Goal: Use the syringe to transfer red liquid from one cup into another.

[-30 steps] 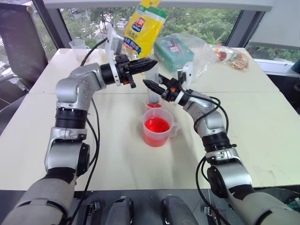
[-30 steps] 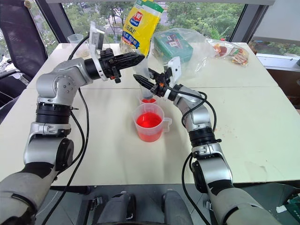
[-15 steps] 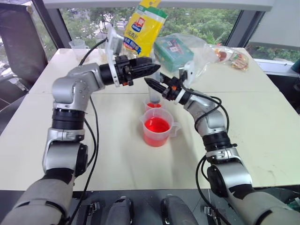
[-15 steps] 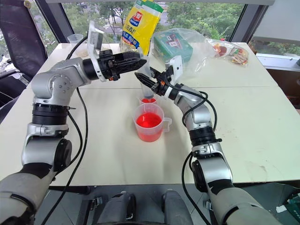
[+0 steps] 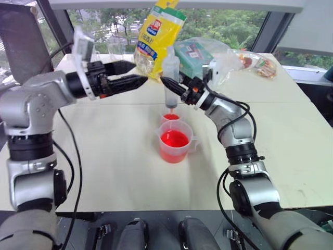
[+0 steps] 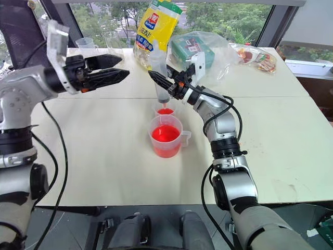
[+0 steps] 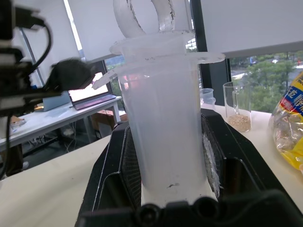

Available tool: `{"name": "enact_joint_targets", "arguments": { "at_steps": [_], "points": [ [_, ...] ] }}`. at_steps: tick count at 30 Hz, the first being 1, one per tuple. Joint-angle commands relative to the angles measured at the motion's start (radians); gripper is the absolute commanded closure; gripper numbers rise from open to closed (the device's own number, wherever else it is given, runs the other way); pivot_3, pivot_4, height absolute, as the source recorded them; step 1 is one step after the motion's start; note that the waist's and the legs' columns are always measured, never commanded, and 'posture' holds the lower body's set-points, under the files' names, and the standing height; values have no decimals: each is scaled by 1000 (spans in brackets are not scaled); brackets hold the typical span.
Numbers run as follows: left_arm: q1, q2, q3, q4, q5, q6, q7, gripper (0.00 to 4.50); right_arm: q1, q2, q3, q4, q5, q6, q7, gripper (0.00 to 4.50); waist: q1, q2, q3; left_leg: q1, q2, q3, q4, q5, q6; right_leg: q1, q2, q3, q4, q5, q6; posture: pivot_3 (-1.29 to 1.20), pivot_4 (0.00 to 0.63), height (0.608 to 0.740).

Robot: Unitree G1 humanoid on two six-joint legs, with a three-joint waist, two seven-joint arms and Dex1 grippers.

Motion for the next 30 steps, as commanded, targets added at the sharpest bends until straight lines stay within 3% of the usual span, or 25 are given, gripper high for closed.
{"name": "enact_joint_targets", "arguments": {
  "at_steps": [1,4,7,10,15,23,30],
  "points": [
    [52,-1,2,-84,-2,-39,34,59,-94,-46,-22,-87,21,164,-80,3142,1,0,0,0,0,0,0,0,0,0,0,0,0,0,0,0,150,740],
    [132,-22,-10,-147,2,-65,57,59,-206,-119,-83,-107,59,467,-228,3142,0,0,0,0,0,0,0,0,0,0,-1,0,0,0,0,0,150,740],
    [175,-35,-20,-183,-4,-78,73,59,-263,-176,-110,-108,67,641,-304,3142,2,0,0,-1,0,-1,-1,0,0,-1,-1,0,0,0,0,0,150,740],
    [224,-53,-26,-220,-26,-73,90,59,-306,-315,-76,-101,32,885,-324,3142,1,0,0,-1,0,0,-2,0,1,-1,-1,0,-2,0,0,0,150,740],
    [262,-61,-30,-252,-39,-75,106,59,-260,-466,48,-104,-5,1099,-289,3142,-1,0,0,-2,0,1,-2,-1,2,-1,-1,1,-4,0,0,0,150,740],
    [292,-62,-28,-281,-61,-74,131,59,-148,-538,149,10,-64,1179,-264,3142,-1,0,0,-2,0,1,-2,-1,2,-1,0,1,-4,0,0,0,150,740],
    [309,-50,-33,-303,-68,-67,146,59,-93,-511,181,133,-126,1058,-251,3142,-1,0,0,-2,0,1,-2,-1,2,-1,0,1,-4,0,0,0,150,740]
  ]
}}
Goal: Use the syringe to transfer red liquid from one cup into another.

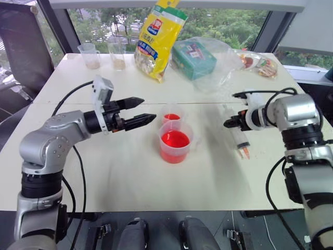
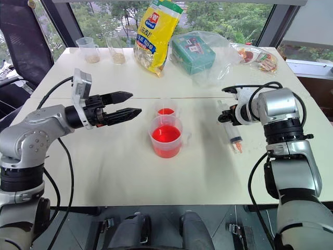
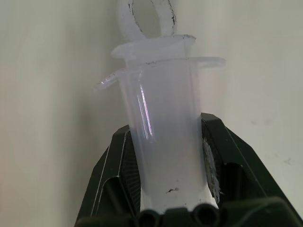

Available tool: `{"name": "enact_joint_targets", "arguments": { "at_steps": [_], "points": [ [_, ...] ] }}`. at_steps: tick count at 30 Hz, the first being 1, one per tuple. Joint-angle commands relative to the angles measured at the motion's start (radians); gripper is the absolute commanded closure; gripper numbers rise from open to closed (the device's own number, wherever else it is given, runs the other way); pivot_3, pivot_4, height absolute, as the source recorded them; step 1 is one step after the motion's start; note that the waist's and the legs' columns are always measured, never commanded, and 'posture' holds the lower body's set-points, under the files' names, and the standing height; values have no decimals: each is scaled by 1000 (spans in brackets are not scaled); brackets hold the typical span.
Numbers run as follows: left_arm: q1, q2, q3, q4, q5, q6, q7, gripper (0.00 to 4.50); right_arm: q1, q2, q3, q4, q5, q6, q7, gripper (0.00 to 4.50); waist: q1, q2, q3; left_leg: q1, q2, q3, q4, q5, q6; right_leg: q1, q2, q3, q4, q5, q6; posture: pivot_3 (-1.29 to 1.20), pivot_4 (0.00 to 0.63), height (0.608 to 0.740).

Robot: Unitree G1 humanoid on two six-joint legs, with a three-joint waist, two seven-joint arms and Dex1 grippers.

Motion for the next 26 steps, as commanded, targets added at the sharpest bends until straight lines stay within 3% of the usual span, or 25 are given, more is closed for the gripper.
{"name": "enact_joint_targets", "arguments": {
  "at_steps": [1,2,8,11,17,26],
  "points": [
    [-1,18,5,-40,-14,-7,10,59,-7,4,-7,42,-33,-75,15,3142,-1,0,0,0,0,0,0,0,0,0,0,0,0,0,0,0,150,740],
    [0,19,4,-41,-15,-7,12,59,-7,6,-7,54,-35,-84,21,3142,-1,0,0,0,0,0,0,0,0,0,0,0,0,0,0,0,150,740],
    [14,38,8,-61,-31,5,22,0,-12,-10,-23,37,-39,-93,52,149,0,0,0,0,0,0,1,0,0,1,0,0,0,0,0,0,150,740],
    [19,53,7,-75,-36,14,21,0,1,-53,-17,-74,-22,-94,109,27,0,0,0,0,0,0,1,0,0,0,0,0,0,0,0,0,150,740],
    [40,111,27,-111,-65,38,15,0,134,-211,-68,-484,103,-175,334,27,3,0,0,0,0,-1,0,0,1,1,0,-1,-1,0,0,0,150,740],
    [128,196,108,-185,-147,80,32,0,384,-321,-357,-844,345,-262,518,27,1,0,0,1,0,-1,0,0,1,3,0,-1,-1,0,0,0,150,740]
  ]
}}
